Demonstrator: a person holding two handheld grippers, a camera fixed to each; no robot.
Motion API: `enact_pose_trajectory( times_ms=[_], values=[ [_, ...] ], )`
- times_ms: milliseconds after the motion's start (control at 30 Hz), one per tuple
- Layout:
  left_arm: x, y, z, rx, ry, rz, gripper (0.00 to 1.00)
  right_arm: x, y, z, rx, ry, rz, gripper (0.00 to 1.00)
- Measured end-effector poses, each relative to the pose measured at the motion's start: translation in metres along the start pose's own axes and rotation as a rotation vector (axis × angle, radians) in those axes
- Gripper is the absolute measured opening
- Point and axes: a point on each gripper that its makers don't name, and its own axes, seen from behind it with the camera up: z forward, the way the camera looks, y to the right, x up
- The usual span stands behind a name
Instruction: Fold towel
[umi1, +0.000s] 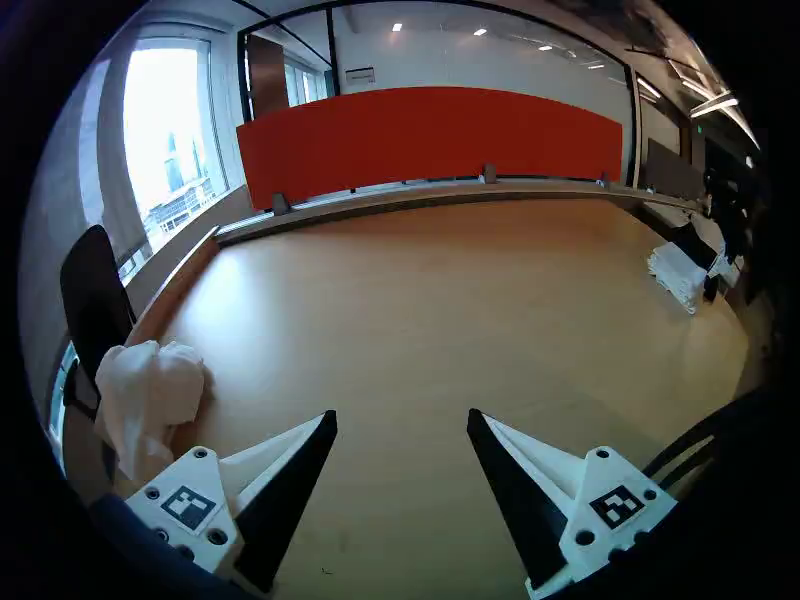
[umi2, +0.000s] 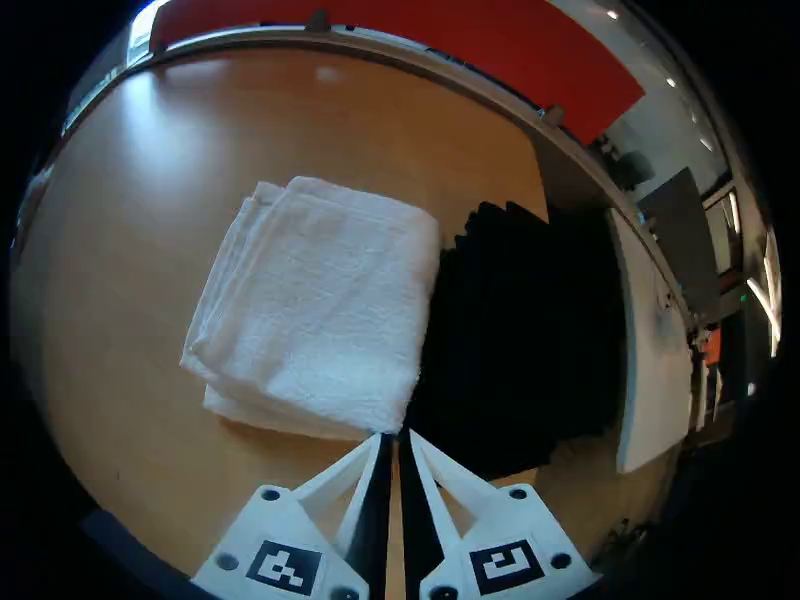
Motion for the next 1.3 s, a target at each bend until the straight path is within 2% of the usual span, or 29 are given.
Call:
enact_pose_trajectory(
  times_ms=[333, 433, 500, 667, 867, 1100, 1300],
  values=[
    [0.001, 0.0, 0.0, 0.0, 0.0, 0.001, 0.97, -0.005, -0.004, 0.001, 0.008, -0.007, 0.008, 0.05],
    [0.001, 0.0, 0.0, 0.0, -0.001, 0.001, 0.97, -0.006, -0.004, 0.001, 0.008, -0.007, 0.012, 0.09],
    [0.001, -0.001, 0.001, 0.0, -0.002, 0.001, 0.97, -0.007, -0.005, 0.0, 0.008, -0.007, 0.014, 0.17],
    [0.002, 0.0, 0.001, -0.002, 0.002, -0.002, 0.97, -0.008, -0.011, -0.003, 0.02, 0.001, 0.008, 0.63],
    [0.004, 0.001, 0.001, -0.005, 0.006, -0.001, 0.97, -0.004, -0.019, -0.008, 0.039, 0.025, 0.026, 0.85],
    [0.004, -0.001, -0.001, -0.004, 0.011, -0.003, 0.97, 0.003, -0.026, -0.013, 0.046, 0.048, 0.05, 0.86],
    [0.004, -0.003, -0.003, -0.001, 0.015, -0.007, 0.97, 0.007, -0.033, -0.013, 0.058, 0.058, 0.103, 0.86]
  ],
)
